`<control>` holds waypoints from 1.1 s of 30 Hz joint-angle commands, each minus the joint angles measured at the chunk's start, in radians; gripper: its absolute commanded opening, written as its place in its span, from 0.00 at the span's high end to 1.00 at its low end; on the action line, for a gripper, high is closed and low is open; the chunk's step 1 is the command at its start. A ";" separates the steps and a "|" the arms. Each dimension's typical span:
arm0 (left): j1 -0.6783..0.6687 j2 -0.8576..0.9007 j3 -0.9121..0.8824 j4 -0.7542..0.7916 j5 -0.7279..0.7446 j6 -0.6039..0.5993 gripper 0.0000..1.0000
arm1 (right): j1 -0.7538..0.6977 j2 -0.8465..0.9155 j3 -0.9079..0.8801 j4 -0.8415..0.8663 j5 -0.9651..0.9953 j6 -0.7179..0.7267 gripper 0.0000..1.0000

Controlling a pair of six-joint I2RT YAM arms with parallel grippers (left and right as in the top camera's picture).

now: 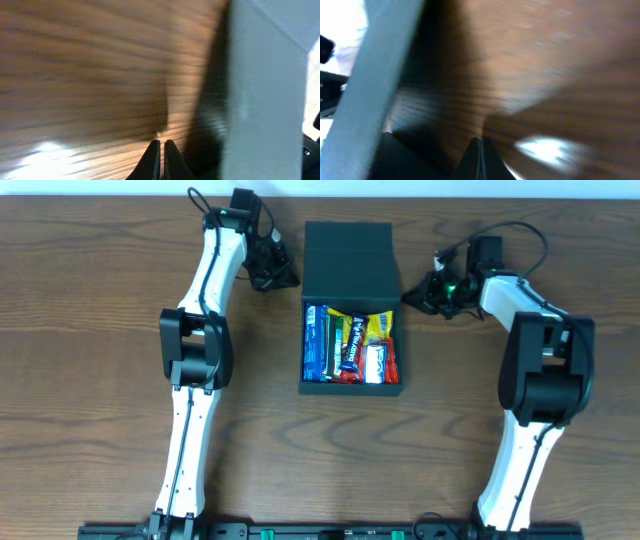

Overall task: Pack container
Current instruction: 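Grip the lid edges with both grippers and swing the lid over, then press the lid shut with both grippers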

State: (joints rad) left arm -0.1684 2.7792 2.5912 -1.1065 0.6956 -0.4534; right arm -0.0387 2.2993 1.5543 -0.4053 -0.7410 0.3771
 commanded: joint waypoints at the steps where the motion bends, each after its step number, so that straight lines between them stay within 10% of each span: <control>1: -0.018 0.014 0.005 0.025 0.066 -0.012 0.94 | 0.037 0.018 -0.005 0.051 -0.103 0.016 0.99; 33: 0.037 -0.041 0.143 0.219 0.371 0.142 0.94 | -0.020 -0.135 -0.003 0.443 -0.472 0.024 0.98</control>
State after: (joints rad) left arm -0.1307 2.7792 2.6808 -0.8761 1.0397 -0.3603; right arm -0.0597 2.2734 1.5452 0.0299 -1.1324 0.4061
